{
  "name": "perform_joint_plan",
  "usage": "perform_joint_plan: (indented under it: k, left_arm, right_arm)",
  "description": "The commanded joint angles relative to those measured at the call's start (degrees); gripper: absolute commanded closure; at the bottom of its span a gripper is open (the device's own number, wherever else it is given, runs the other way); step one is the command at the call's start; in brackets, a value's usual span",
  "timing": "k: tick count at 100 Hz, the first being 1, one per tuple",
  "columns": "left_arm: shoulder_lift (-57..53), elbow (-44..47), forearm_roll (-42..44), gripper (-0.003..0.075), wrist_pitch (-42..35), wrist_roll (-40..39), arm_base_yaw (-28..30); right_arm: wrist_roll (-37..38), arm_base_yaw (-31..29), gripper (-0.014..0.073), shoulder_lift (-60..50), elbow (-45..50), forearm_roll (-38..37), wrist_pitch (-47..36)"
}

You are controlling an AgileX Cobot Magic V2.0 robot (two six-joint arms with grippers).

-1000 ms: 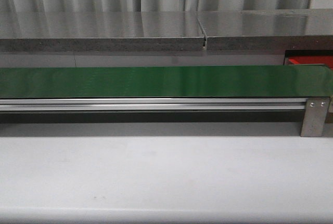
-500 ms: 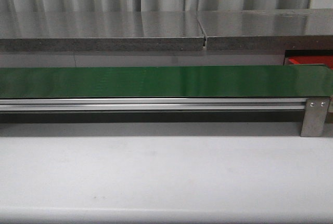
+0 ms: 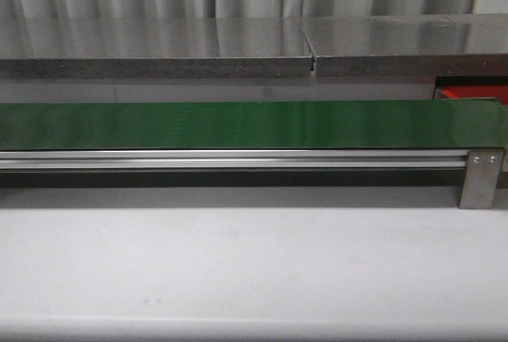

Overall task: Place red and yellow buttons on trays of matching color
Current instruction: 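Grasp the red button with the left gripper and set it on the belt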

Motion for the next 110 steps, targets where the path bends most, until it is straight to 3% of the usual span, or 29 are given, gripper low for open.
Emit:
perform_joint_plan:
  k: [1,33,80,94,110]
  left_arm:
    - [-5.11,-3.04,-2.65,0.0101,-0.92,0.09,-0.50]
    - [-9.54,-3.30,2.12,0.0101,0.86,0.09,0.13]
    - [-10.12,0.02,0.39,0.0101,3.46,-0.49,8.03]
    - [-10.12,5.97,1.02,0.0101,0.34,-2.83,9.89]
    - [-9.97,9.79,1.03,0.0101,-4.02,-11.09,12.44]
  right_arm:
    - [-0.38,0.04,0.0711,-1.02,-1.24,0.06,-4.61]
    - [-0.38,0.04,0.0711,-1.02,-1.24,0.06,-4.61]
    - [-0.38,0.04,0.0711,-1.02,-1.24,0.06,-4.61]
    - [-0.38,0.04,0.0711,-1.02,-1.24,0.06,-4.61]
    - [-0.38,0.04,0.0711,-1.02,-1.24,0.06,-4.61]
